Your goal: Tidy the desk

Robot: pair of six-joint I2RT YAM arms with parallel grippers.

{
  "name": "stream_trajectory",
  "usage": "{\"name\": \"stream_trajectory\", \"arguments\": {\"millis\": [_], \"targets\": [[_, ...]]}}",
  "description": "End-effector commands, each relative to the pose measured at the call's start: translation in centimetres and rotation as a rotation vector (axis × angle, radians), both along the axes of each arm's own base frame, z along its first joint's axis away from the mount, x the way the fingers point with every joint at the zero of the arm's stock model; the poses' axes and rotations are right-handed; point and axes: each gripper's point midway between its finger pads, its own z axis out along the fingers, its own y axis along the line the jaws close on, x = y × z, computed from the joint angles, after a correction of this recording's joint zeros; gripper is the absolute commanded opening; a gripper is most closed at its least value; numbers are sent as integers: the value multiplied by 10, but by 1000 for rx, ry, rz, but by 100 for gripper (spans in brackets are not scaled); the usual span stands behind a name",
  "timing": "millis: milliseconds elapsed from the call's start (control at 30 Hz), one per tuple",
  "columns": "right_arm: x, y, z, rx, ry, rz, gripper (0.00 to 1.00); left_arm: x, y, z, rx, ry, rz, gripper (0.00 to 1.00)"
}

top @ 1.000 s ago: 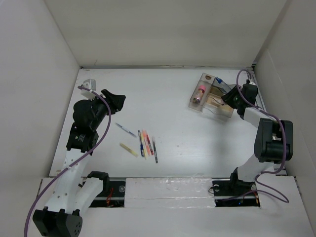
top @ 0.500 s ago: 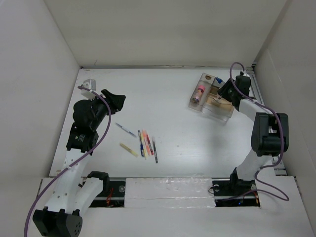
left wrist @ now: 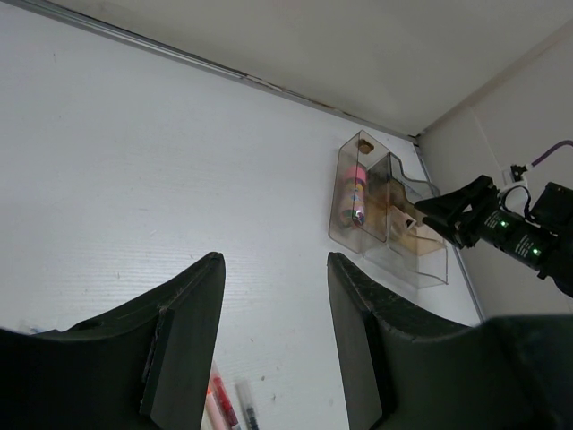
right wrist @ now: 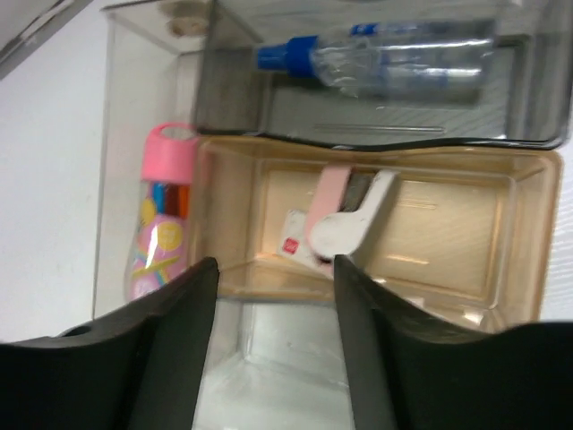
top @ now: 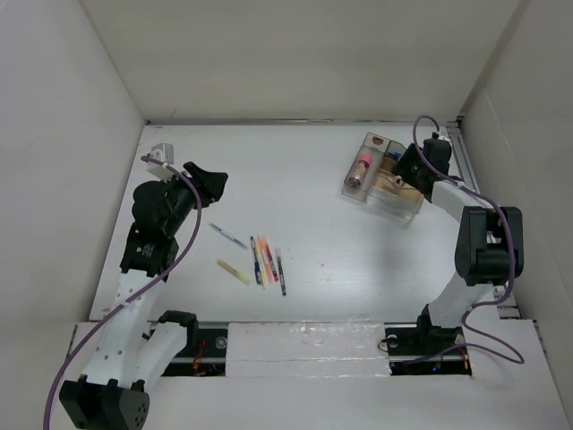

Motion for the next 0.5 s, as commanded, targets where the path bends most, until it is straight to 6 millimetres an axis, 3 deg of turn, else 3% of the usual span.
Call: {"name": "stream_trajectory", "arguments": {"millis": [0, 33, 67, 100, 133, 167, 233, 267, 333, 367, 400, 433, 467], "targets": [[5, 29, 60, -37, -175, 75, 59, -1, -3, 26, -9, -88, -21, 45], [2, 39, 76, -44, -218, 100, 52, -1, -4, 28, -9, -91, -23, 45], [-2, 63, 83, -52, -240, 150, 44, -1, -4, 27, -9, -88, -23, 45], [-6, 76, 91, -69, -260, 184, 16, -1, -3, 26, -10, -87, -21, 45], [-11, 92, 104, -77, -287, 226, 0, -1, -4, 26, -10, -86, -23, 45], [-17, 118, 113, -118, -296, 243, 0, -2, -3, 28, -10, -94, -23, 45], [-27, 143, 128, -202, -311, 284, 0, -2, -4, 27, -14, -90, -25, 45], [-33, 145, 135, -256, -303, 246, 0, -3, -3, 28, -15, -93, -22, 45], [-55, 188, 158, -298, -325, 316, 0, -4, -4, 29, -18, -100, -25, 45], [-86, 218, 177, -303, -372, 335, 0, -6, -5, 31, -21, -105, -31, 45], [-85, 215, 178, -311, -372, 317, 0, -6, -5, 31, -21, -106, -31, 45], [-97, 224, 193, -258, -426, 323, 0, -6, -4, 30, -21, -104, -30, 44], [-108, 234, 174, -217, -408, 359, 0, -6, -5, 30, -21, -104, -31, 42]]}}
